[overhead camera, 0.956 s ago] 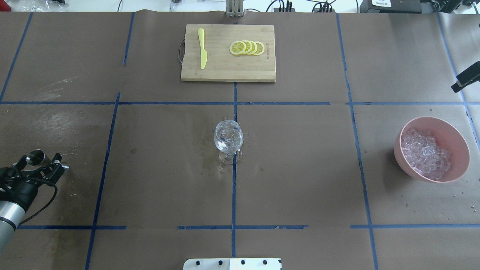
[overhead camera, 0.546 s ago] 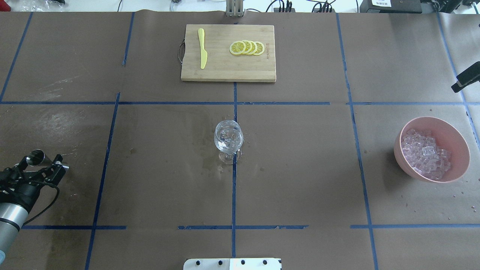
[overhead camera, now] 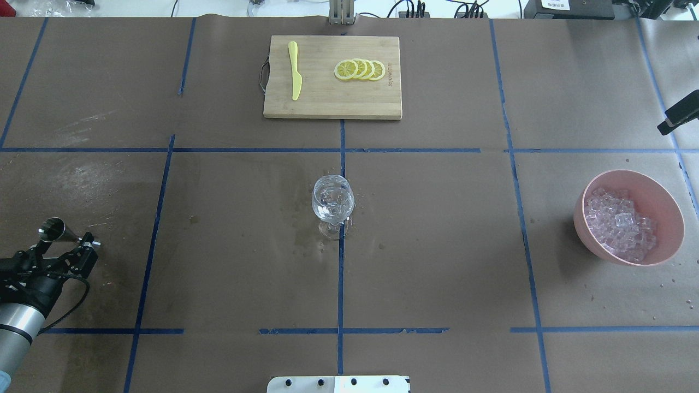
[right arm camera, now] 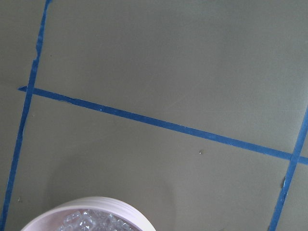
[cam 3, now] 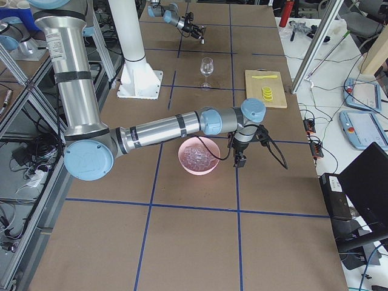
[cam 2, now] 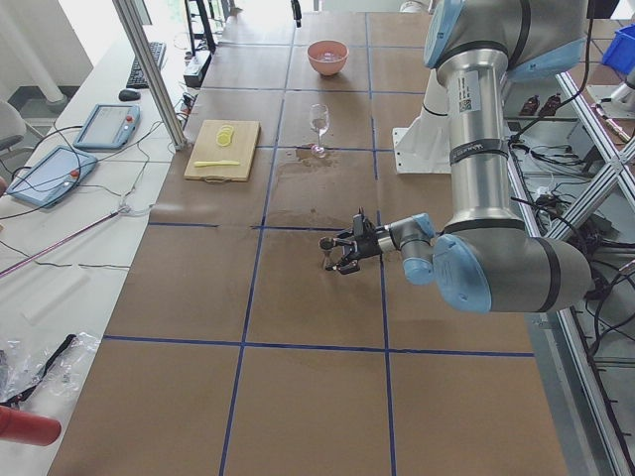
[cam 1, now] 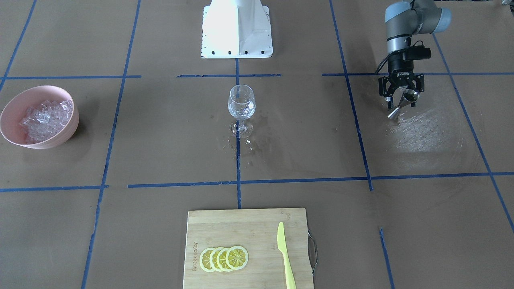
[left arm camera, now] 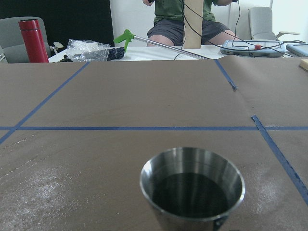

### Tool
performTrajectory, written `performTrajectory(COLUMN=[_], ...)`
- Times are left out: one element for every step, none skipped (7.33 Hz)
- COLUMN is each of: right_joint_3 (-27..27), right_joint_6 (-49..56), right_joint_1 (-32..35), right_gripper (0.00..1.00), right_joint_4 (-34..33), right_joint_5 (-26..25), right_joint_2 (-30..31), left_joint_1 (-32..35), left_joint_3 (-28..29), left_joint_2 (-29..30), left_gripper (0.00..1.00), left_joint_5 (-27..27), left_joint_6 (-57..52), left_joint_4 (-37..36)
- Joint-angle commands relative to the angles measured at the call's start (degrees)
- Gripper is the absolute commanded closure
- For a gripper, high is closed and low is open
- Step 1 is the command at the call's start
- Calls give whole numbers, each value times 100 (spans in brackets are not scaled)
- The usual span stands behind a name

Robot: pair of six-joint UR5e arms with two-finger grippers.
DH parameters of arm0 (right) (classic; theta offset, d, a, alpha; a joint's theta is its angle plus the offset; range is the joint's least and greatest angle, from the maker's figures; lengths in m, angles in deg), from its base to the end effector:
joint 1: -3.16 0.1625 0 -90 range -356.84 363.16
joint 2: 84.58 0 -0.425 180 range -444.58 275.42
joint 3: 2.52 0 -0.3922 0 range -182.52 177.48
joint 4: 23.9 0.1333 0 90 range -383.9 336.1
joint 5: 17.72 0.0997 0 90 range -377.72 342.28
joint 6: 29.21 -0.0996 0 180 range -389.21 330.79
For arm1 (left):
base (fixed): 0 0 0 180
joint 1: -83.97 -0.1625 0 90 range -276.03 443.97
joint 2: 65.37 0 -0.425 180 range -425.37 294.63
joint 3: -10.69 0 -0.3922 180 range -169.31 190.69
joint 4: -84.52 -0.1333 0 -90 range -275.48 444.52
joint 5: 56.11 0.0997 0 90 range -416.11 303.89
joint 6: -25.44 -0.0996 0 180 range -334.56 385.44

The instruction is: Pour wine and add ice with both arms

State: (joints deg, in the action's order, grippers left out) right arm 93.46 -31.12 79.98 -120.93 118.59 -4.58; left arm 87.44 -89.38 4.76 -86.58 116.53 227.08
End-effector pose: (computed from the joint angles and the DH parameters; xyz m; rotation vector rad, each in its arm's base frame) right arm -0.0680 -0.5593 0.5255 0.0405 -0.8211 -0.2486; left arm 0.3356 -0.2399 0.5983 1.0053 0.6579 -0.4568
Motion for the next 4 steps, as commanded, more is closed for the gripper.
performTrajectory(right_joint_3=[0, 0, -18, -18], right_joint_6=[-2, -2, 6, 6], right_joint_1=[0, 0, 0, 0], right_gripper=[0, 0, 0, 0], right_joint_4=[0, 0, 0, 0], right_joint_5=[0, 0, 0, 0], right_joint_2=[-11, -2, -2, -2], left_joint_1=[-48, -57, -57, -57], left_joint_3=[5, -3, -12, -12], left_joint_2=[0, 0, 0, -8], left_gripper=[34, 38, 41, 41], left_joint_5=[-12, -12, -12, 6], left_joint_6=[6, 6, 6, 6], left_joint_4=[8, 8, 8, 8])
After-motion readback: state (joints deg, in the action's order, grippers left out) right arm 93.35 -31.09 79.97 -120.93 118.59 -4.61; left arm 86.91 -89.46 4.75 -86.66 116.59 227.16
